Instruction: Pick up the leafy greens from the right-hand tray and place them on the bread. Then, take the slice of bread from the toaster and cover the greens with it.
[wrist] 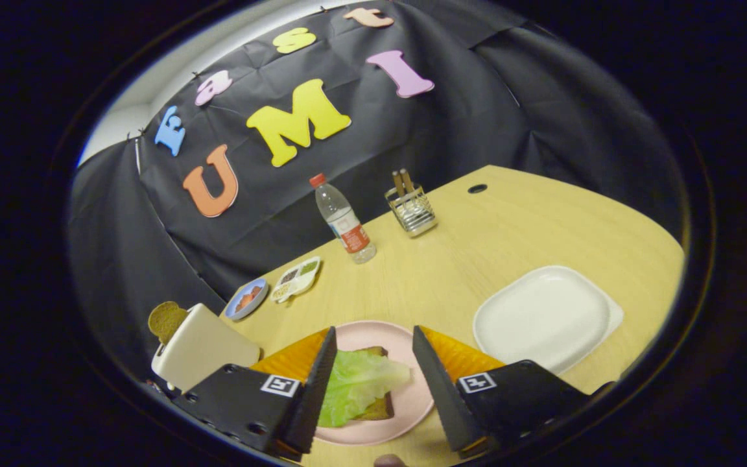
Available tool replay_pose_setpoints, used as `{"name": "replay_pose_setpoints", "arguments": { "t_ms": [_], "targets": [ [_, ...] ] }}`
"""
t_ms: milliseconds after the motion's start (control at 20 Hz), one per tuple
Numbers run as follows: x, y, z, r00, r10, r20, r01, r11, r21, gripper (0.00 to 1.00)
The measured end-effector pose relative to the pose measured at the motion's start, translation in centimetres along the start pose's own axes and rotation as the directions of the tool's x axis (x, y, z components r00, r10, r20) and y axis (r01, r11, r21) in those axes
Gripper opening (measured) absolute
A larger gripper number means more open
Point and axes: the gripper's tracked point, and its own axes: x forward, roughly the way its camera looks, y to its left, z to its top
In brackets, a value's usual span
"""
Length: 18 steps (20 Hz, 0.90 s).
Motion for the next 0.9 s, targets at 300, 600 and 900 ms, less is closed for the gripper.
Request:
{"name": "replay_pose_setpoints", "arguments": {
  "t_ms": [300,600,900],
  "targets": [
    [-3.6,4.6,3.5,0.979,-0.024,0.203,0.066,0.977,-0.203,0.96],
    [-4.5,16.7,1.5,0.969,0.094,0.230,-0.021,0.954,-0.300,0.96],
    [-3.7,27.4,-2.9,0.973,0.176,0.152,-0.115,0.932,-0.344,0.96]
  ]
}}
